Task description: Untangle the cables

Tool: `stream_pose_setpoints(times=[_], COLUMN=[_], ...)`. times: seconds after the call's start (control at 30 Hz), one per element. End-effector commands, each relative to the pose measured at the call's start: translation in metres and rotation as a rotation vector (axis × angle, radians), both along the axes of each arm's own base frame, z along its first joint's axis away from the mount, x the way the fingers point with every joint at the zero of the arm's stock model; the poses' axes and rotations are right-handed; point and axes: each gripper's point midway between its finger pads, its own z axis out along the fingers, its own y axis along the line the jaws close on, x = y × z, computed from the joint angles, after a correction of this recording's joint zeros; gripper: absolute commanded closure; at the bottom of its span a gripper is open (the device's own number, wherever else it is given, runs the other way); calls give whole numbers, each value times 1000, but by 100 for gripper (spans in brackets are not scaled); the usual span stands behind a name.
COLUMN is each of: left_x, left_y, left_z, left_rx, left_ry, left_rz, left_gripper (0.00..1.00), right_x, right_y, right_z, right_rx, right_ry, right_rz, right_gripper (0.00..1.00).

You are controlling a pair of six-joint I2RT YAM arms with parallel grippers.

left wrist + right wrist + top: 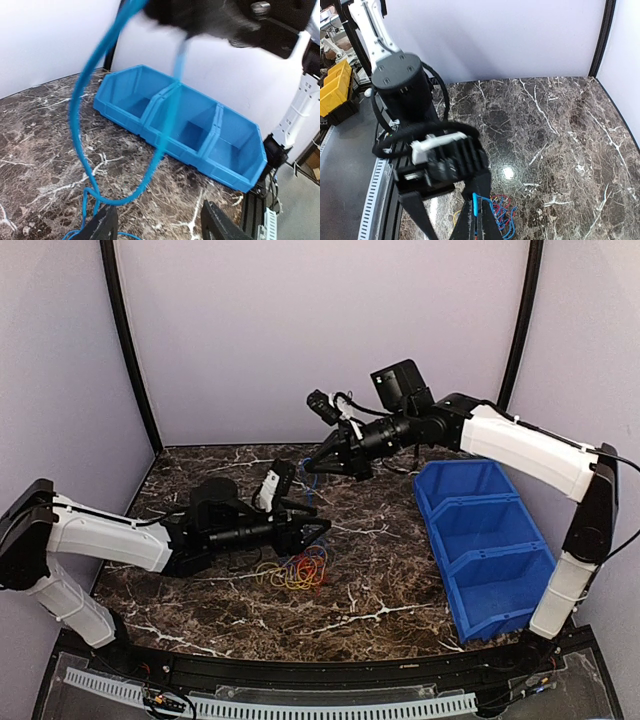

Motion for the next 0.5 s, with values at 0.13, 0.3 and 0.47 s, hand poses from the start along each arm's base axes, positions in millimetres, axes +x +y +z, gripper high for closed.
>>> stream_pose_setpoints(times=[0.13, 0.3, 0.47], left_x=[47, 59, 55], left_y=[-7, -17, -12], left_z=[-48, -90, -104], left_rx=[-27, 37, 49], left_ry=[-24, 53, 110], left_rz=[189, 212, 222], left_gripper=[56, 64, 70], right_x=[-15, -27, -35], right_y=[-9, -25, -40], right_z=[106, 159, 208], right_rx=[136, 234, 327], right_ry=[-173, -259, -317], right_rz=[28, 55, 67], right_gripper=[100, 100, 100])
